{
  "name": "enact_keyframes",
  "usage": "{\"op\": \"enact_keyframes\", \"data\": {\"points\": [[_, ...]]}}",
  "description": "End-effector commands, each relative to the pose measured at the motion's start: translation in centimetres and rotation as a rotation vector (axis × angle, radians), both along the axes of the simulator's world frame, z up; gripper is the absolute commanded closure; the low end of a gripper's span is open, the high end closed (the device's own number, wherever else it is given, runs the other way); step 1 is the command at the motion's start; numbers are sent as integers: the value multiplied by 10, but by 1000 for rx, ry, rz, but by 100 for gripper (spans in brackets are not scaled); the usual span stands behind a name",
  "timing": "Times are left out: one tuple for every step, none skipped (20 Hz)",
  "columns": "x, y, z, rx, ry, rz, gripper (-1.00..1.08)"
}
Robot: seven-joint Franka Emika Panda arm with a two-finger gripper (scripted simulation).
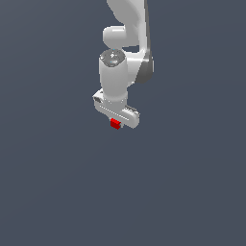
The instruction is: Pick up the red cube and move it to a goal position.
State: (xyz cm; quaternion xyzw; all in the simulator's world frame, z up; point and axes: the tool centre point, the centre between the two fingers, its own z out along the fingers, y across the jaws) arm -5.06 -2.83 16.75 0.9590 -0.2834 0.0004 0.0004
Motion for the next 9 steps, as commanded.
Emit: {"op": "enact_keyframes", "data": {"points": [[3,4,13,0,1,-1,108],[4,5,17,0,1,-1,108],[5,6,21,0,1,0,108],[6,7,24,0,1,0,108],[6,8,26,0,1,0,108],[7,8,28,0,1,0,108],[7,9,29,0,1,0,108],[7,9,30,0,1,0,108],[8,9,30,0,1,0,108]]}}
